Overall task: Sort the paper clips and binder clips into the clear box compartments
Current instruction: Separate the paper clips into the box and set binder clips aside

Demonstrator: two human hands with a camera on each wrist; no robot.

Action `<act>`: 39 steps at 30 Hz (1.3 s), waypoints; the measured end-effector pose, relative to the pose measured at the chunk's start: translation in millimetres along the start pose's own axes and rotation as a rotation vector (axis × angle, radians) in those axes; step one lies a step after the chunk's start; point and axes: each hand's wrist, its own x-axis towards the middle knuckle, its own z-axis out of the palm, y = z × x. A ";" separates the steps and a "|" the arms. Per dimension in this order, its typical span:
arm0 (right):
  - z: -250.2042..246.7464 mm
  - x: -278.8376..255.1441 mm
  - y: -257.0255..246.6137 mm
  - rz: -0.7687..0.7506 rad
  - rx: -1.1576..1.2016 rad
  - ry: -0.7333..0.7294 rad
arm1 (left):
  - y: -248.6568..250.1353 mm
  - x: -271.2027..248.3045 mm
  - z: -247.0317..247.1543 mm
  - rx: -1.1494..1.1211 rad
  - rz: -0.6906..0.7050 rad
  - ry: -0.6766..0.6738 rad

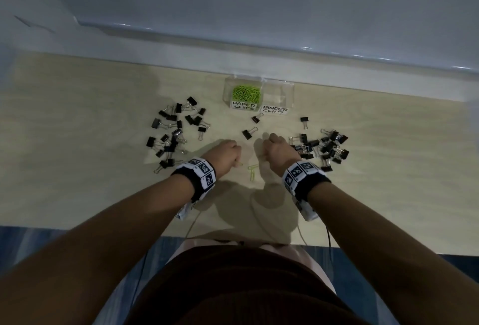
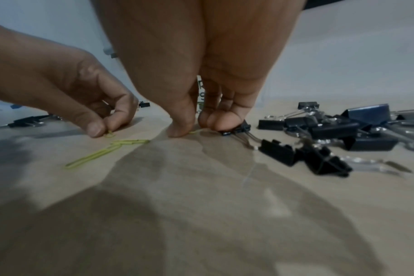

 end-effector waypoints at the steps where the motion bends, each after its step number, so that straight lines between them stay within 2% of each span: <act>1: 1.0 -0.8 -0.3 -0.007 0.001 0.001 | 1.9 -0.8 0.9 0.037 -0.001 -0.004; 5: 6.1 -7.8 -2.9 -0.025 0.088 0.056 | 12.0 -7.7 1.5 0.138 -0.023 -0.028; 10: 14.4 -16.0 -9.4 -0.110 0.333 0.173 | 17.7 -22.0 5.8 0.013 0.014 0.004; 12: 16.3 -19.3 -10.6 -0.151 0.340 0.136 | 20.4 -25.2 10.9 -0.040 0.072 -0.020; 14: 15.2 -21.0 -11.4 -0.155 0.322 0.092 | 25.0 -25.3 14.8 0.014 0.139 -0.083; 16: 12.4 -21.4 -11.6 -0.130 0.312 0.058 | 29.8 -22.6 13.4 0.022 0.113 -0.148; 19: 9.8 -21.1 -13.0 -0.129 0.241 0.036 | 29.6 -15.5 16.1 0.175 0.196 -0.107; 21: 10.6 -19.9 -13.7 -0.111 0.185 0.013 | 29.9 -14.8 14.0 0.169 0.211 -0.119; 24: 6.5 -22.4 -15.4 -0.077 0.125 -0.018 | 33.1 -17.6 6.9 0.160 0.183 -0.169; 27: 4.3 -31.0 -15.7 -0.064 0.107 0.001 | 39.9 -20.2 4.6 0.039 0.009 -0.185; 29: 7.8 -36.3 -13.5 -0.044 0.107 0.024 | 42.2 -22.3 6.2 0.024 -0.043 -0.169; 32: 16.3 -39.4 -9.6 -0.020 0.108 0.024 | 47.4 -23.3 8.6 0.104 -0.023 -0.146; 35: 17.5 -41.4 -9.8 0.002 0.148 0.042 | 48.4 -23.1 12.8 0.159 0.030 -0.187; 37: 12.9 -38.7 -9.8 0.043 0.215 0.079 | 39.7 -20.9 14.0 0.176 0.054 -0.223; 39: 0.4 -26.9 -8.5 0.118 0.339 0.158 | 28.5 -18.5 6.6 0.149 0.034 -0.185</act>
